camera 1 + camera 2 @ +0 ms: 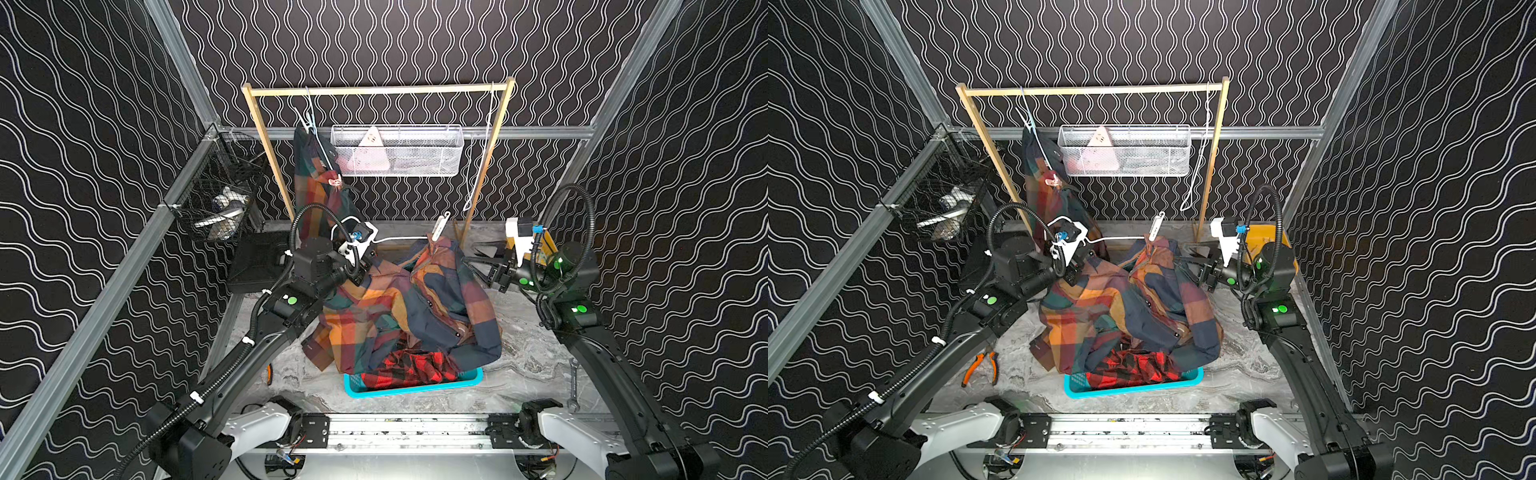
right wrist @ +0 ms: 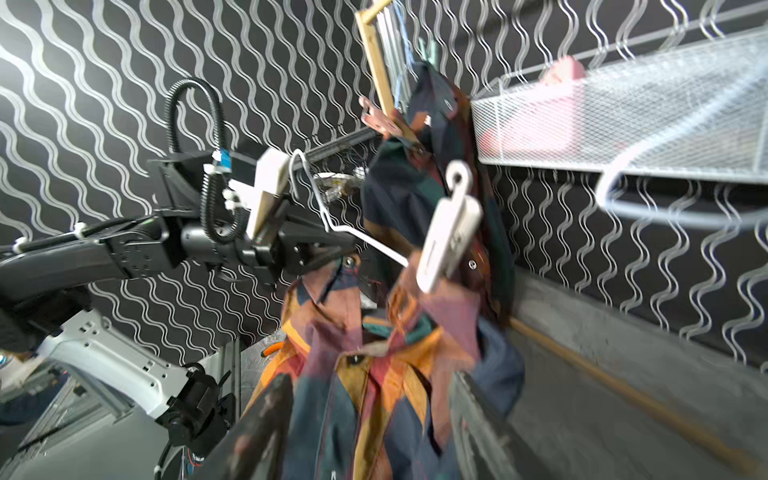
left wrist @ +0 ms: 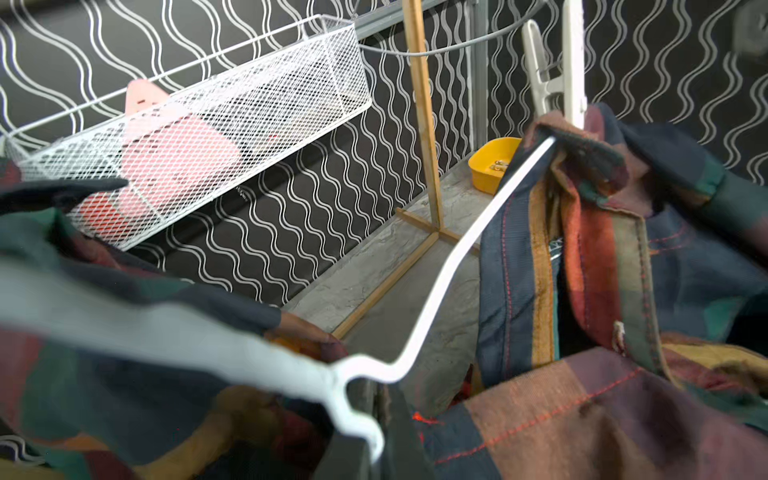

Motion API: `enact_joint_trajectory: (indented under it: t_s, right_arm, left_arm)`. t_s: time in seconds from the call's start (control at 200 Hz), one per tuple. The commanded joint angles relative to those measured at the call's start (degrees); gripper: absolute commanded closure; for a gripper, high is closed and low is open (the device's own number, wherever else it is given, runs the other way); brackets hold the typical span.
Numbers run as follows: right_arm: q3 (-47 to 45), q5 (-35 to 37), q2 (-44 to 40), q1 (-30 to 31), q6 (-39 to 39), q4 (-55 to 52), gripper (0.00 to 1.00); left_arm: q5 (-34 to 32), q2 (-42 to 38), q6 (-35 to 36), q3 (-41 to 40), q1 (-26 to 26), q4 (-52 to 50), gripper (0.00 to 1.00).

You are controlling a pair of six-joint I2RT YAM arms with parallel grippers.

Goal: Remove the clothespins securing long-sleeve shirts to the hanger
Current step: Adjust the hanger, then remove the clamp from the hanger.

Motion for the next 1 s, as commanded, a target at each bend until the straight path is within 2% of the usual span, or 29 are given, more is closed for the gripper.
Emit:
enact_joint_trajectory:
  t_s: [0.0, 0.31, 0.505, 0.996]
  right_arm:
    - [2.25, -4.75, 2.18, -0.09, -3.10, -0.98, 0.34]
    - [4.62, -8.68, 6.52, -0.08, -4.83, 3.32, 0.30]
    - [5.16, -9.37, 8.13, -0.07, -5.27, 4.83, 0.28]
    - [5.98, -11.83, 12.81, -0.07, -0.05, 13.94, 0.26]
  left_arm:
    - [5.37, -1.33, 3.52, -1.10, 0.06, 4.96, 1.00]
    - [11.97, -1.94, 5.79, -2.75, 0.06, 8.15, 1.00]
    - [12.78, -2.11, 6.39, -3.69, 0.06, 10.23, 1.00]
    - [14.90, -2.14, 7.80, -4.23, 0.06, 10.43, 1.00]
